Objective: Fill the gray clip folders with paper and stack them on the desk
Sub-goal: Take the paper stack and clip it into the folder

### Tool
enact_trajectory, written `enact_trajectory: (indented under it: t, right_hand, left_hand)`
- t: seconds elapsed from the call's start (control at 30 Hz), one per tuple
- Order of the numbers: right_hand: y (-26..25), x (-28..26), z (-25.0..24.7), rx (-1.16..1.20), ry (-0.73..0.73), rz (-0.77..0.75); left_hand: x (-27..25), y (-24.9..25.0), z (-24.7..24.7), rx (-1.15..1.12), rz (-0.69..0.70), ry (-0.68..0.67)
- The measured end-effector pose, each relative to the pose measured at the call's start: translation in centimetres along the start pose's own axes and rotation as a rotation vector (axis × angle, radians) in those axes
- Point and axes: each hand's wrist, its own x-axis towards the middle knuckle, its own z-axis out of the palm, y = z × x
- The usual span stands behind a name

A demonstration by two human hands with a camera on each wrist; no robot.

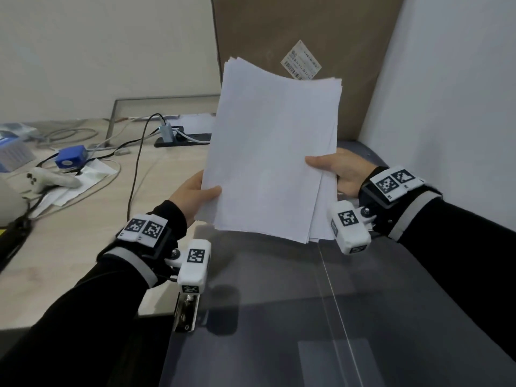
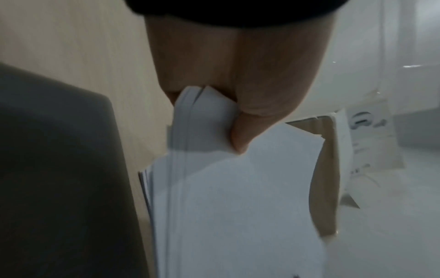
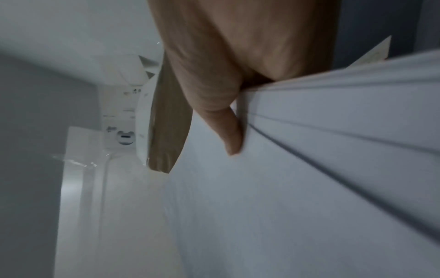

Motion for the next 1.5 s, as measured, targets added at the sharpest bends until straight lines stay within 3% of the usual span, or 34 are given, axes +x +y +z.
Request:
enact_trajectory:
  t: [0.1,0.27,0.47,0.83,0.93,1.1,1.27,1.5]
  right_hand:
    - [0.1,-1.5,0.2,-0.045,0.048,-0.141]
    - [0.6,-4.1,1.2,-0.014,0.051,-0.313]
    - [2.0,-5.6,1.3,0.043,-0.061,-0.279]
    - [1.6,-4.6,3.3,-0.04,0.259,-0.482]
    - [1.4,-4.7,3.6,-0.061,0.284,-0.559]
    - [4.3,-3.6,2.2,-0.129,0.246,-0.398]
    - [6.1,-3.5,2.1,-0.051,0.19,-0.261]
    - [5.1,-3.6,2.9,0.017,0.254,-0.359]
  left_hand:
    - [-0.5,1.2,0.3,0.024,0.055,-0.012]
    - [-0.7,4.3,1.4,-0.181,0.231,0.101]
    - [-1.3,2.5,3.1,-0.144,0.124,0.063]
    - [0.3,5.6,4.4,-0.084,0.229,0.203]
    - [0.5,6.0,3.8,-0.11,0.248,0.245]
    - [0.1,3.0,3.4,-0.076,0.091,0.145]
    - [0.0,1.5,4.0,-0.088,0.023,0.158]
    - [0.1,2.1,3.9,-0.173,0.065,0.235]
